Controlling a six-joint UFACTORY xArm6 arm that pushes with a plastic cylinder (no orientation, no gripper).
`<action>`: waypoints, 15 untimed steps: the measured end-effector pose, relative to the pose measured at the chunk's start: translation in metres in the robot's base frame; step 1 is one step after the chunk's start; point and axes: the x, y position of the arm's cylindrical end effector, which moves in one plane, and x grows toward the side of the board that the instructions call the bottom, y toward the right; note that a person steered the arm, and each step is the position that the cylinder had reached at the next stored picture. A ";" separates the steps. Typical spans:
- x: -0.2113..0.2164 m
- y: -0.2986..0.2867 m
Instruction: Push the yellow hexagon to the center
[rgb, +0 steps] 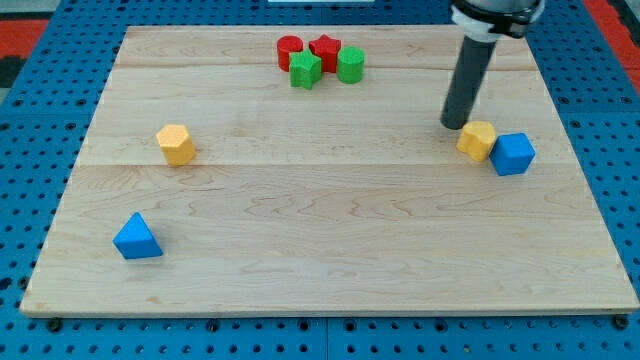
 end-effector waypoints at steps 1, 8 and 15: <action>0.000 -0.101; 0.079 -0.268; 0.076 -0.129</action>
